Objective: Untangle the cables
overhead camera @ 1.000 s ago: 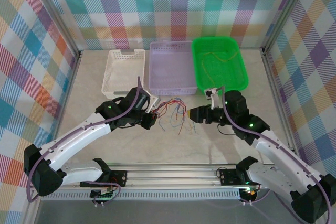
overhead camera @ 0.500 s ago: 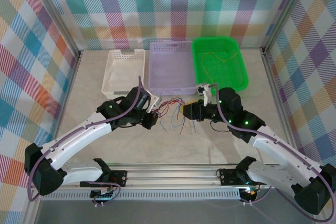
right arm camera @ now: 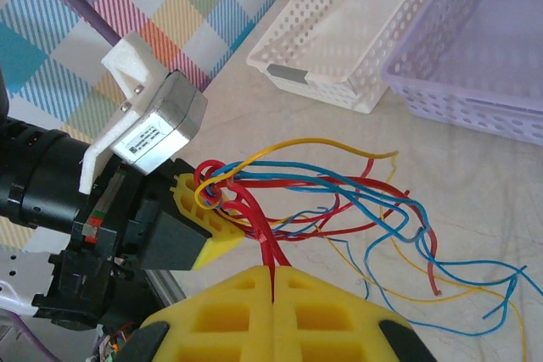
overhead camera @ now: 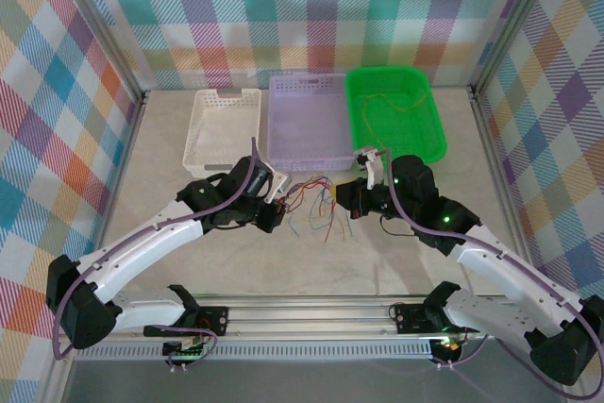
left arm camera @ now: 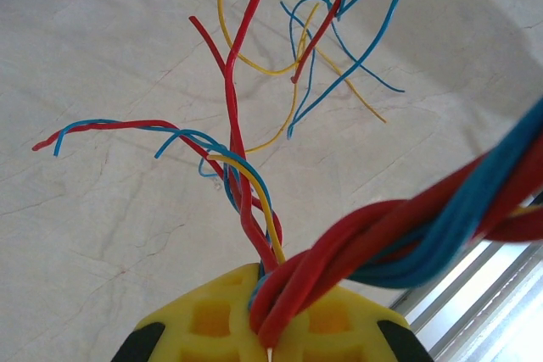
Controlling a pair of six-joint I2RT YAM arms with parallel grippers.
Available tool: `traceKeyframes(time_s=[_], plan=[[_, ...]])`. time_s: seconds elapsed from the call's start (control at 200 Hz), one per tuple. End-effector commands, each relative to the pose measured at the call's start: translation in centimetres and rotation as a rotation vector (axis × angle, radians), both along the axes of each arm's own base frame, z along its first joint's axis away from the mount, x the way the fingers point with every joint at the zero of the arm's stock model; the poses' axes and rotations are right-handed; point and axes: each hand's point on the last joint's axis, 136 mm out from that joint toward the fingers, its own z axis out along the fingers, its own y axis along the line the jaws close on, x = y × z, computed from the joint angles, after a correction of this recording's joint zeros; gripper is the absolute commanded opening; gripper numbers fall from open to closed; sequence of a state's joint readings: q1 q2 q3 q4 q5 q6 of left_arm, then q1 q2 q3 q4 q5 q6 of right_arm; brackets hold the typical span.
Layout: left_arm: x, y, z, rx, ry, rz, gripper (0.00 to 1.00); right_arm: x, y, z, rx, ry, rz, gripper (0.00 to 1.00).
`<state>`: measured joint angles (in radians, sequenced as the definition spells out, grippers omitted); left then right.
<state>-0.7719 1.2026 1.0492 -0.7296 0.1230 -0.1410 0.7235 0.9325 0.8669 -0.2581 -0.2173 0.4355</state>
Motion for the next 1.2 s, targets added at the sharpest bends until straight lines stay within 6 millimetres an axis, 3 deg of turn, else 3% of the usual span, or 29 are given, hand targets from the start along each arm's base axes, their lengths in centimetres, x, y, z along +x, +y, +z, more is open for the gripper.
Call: traceKeyframes(time_s=[0.0, 0.165, 0.335, 0.43, 0.63, 0.71, 0.97, 1.12, 1.195], plan=[[-0.4, -0.6, 0.3, -0.016, 0.000, -0.034, 0.00, -0.5, 0.3, 1.4, 0.010, -0.024, 0.032, 0.00], [-0.4, -0.7, 0.3, -0.016, 0.001, -0.035, 0.00, -0.6, -0.2, 1.5, 0.014, -0.034, 0.014, 0.00], [-0.4, -0.7, 0.2, -0.012, 0.007, -0.038, 0.03, -0.5, -1.3, 3.0, 0.034, -0.069, -0.046, 0.00], [-0.4, -0.7, 0.1, -0.011, 0.010, -0.039, 0.10, -0.6, -1.7, 4.7, 0.055, -0.089, -0.063, 0.00], [-0.5, -0.8, 0.0, -0.009, 0.017, -0.044, 0.12, -0.9, -1.8, 8.7, 0.078, -0.110, -0.052, 0.00], [-0.6, -0.8, -0.2, -0.007, 0.027, -0.049, 0.19, -0.9, -2.1, 10.2, 0.076, -0.130, -0.063, 0.00], [-0.9, -1.0, 0.4, -0.024, 0.034, -0.053, 0.22, -1.0, -1.6, 13.9, 0.075, -0.119, -0.037, 0.00], [-1.8, -2.1, 2.8, -0.131, 0.067, -0.044, 0.49, -1.5, -1.2, 15.2, 0.086, -0.109, -0.003, 0.00], [-2.6, -2.8, 4.7, -0.214, 0.078, -0.043, 0.52, -1.6, -1.2, 15.6, 0.090, -0.113, 0.002, 0.00]])
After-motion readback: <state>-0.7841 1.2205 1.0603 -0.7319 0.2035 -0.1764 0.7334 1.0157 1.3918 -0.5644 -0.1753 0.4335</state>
